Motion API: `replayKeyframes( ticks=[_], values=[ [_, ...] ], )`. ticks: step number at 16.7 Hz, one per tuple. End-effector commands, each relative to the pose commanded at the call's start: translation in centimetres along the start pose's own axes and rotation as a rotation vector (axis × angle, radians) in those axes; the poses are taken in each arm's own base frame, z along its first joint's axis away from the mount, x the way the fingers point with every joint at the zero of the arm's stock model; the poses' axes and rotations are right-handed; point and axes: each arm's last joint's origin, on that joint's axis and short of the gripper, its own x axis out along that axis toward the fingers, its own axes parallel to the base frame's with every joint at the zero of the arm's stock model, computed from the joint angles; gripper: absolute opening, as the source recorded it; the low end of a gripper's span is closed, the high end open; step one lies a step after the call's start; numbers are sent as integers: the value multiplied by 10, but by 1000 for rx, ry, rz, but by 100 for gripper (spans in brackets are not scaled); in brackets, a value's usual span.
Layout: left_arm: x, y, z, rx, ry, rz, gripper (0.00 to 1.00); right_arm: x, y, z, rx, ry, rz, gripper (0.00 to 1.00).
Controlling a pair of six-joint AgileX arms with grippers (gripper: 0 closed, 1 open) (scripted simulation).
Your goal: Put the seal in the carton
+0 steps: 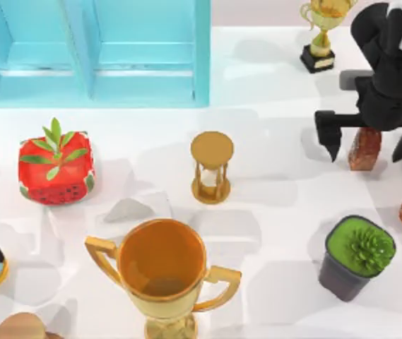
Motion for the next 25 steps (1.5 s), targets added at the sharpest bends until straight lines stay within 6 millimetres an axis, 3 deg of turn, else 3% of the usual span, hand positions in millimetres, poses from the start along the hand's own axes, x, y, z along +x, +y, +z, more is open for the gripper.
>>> replayKeyframes(
  ticks=[2, 15, 25],
  values=[
    [0, 0, 0, 0, 0, 0, 100, 0, 0, 0, 0, 0, 0, 100],
    [0, 0, 0, 0, 0, 0, 100, 0, 0, 0, 0, 0, 0, 2],
    [0, 0, 0, 0, 0, 0, 100, -1, 0, 0, 2, -1, -1, 0]
  ],
)
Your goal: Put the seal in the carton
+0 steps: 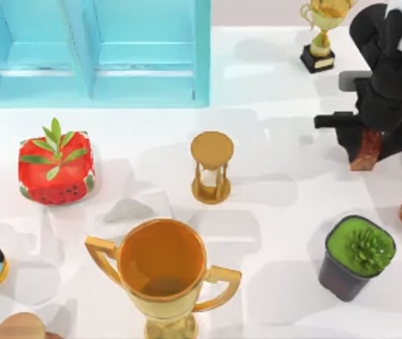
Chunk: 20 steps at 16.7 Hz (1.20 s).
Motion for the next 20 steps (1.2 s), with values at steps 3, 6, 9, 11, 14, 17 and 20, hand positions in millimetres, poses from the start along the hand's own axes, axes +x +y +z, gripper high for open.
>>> replayKeyframes(
  ticks=[3, 6, 9, 11, 14, 17, 20],
  values=[
    [0, 0, 0, 0, 0, 0, 100, -10, 26, -6, -29, 0, -11, 0],
    [0, 0, 0, 0, 0, 0, 100, -34, 51, -10, -51, -5, -15, 0],
    [0, 0, 0, 0, 0, 0, 100, -65, 50, -7, -46, -17, -2, 0],
    [0, 0, 0, 0, 0, 0, 100, -83, 34, -3, -31, -15, 2, 0],
    [0, 0, 0, 0, 0, 0, 100, -98, 4, 0, -1, -2, 0, 0],
    [0, 0, 0, 0, 0, 0, 100, -100, -1, 0, 1, 0, 0, 0],
    [0, 0, 0, 0, 0, 0, 100, -97, -1, 1, 0, 4, -1, 0]
  ],
)
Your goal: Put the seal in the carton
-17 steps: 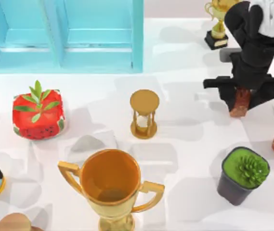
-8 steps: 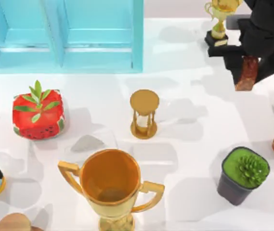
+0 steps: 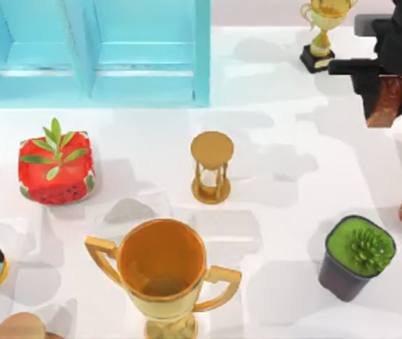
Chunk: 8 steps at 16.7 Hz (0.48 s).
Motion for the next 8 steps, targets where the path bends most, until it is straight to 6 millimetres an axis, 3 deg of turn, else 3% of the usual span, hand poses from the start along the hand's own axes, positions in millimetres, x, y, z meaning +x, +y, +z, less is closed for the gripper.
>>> replayKeyframes(
  ticks=[3, 6, 8],
  values=[
    [0, 0, 0, 0, 0, 0, 100, -7, -32, -3, 0, -3, 1, 0],
    [0, 0, 0, 0, 0, 0, 100, -20, -96, -18, 0, -3, 1, 0],
    [0, 0, 0, 0, 0, 0, 100, -27, -147, -39, -3, 3, 2, 0]
  ],
)
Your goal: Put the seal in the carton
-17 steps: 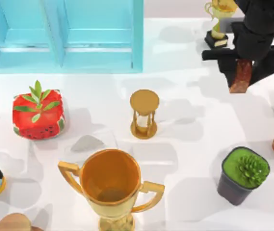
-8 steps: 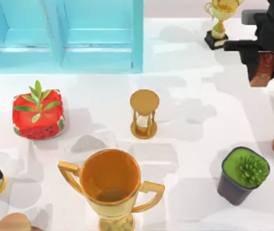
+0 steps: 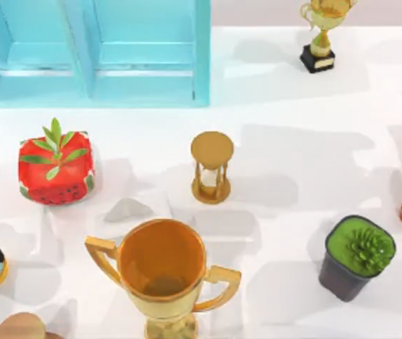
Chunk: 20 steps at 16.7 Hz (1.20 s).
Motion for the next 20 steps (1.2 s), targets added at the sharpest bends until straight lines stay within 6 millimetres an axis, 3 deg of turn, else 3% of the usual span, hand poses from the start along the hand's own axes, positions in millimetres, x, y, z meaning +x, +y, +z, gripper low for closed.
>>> replayKeyframes(
  ticks=[3, 6, 13, 20],
  values=[
    [0, 0, 0, 0, 0, 0, 100, -9, -63, -41, -1, 4, 3, 0],
    [0, 0, 0, 0, 0, 0, 100, -15, -91, -73, 1, -4, 2, 0],
    [0, 0, 0, 0, 0, 0, 100, -11, -94, -77, -3, -4, 3, 0],
    [0, 0, 0, 0, 0, 0, 100, 45, -95, -78, 2, -7, 1, 0]
  ],
)
